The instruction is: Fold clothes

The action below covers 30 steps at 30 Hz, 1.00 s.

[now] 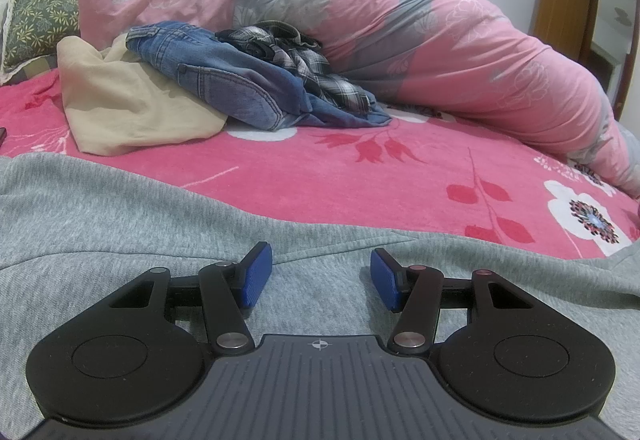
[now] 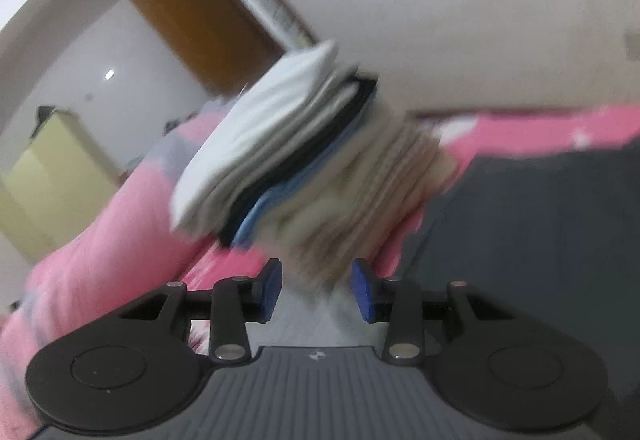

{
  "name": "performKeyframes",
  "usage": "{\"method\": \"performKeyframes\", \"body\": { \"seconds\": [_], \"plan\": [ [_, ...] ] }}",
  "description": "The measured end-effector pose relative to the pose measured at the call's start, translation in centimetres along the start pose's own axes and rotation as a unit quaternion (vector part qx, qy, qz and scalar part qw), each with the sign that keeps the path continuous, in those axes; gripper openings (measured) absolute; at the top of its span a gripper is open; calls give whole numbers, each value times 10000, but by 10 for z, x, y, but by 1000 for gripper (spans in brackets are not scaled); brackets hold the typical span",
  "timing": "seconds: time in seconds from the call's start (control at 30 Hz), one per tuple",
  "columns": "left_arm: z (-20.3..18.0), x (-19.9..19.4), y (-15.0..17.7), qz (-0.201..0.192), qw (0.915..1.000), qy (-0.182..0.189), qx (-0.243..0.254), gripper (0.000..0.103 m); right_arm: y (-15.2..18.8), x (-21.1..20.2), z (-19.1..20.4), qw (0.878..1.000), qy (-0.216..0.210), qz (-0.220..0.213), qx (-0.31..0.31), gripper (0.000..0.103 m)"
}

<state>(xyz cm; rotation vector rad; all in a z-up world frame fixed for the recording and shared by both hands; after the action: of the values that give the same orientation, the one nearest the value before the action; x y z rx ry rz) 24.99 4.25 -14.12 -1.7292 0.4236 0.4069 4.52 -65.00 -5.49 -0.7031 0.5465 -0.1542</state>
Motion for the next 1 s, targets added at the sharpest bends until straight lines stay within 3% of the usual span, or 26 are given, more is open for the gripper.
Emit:
{"method": "performKeyframes", "body": {
  "seconds": [0.13,0.23,0.6,0.7,0.77,0.83,1.0],
  "plan": [
    [0,0,0,0,10000,0,-1,55,43,-3,6,9945,-322,918,387,41],
    [0,0,0,-2,10000,1,-3,55,62,7,0,9919,-176,1145,518,41],
    [0,0,0,-9,10000,8,-13,55,76,44,-17,9855,297,1400,915,39],
    [0,0,0,-9,10000,12,-19,55,75,54,-16,9864,319,1379,831,34],
    [0,0,0,-9,10000,18,-27,55,74,61,-15,9874,351,1365,719,17],
    [0,0,0,-11,10000,20,-28,55,72,64,-13,9889,356,1319,576,8],
    [0,0,1,-13,10000,19,-29,55,58,58,27,9954,179,909,-237,4]
  ]
}}
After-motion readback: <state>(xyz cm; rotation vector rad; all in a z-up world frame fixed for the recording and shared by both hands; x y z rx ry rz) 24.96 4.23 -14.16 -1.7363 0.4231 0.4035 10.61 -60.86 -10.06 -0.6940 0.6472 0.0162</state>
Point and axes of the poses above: each gripper's, at about its wrist camera, not at the fingertips, and x roughly the way its jaws point, z to its left, y to its underside, the point moved 9 cm from there along x, roughly the way its jaws point
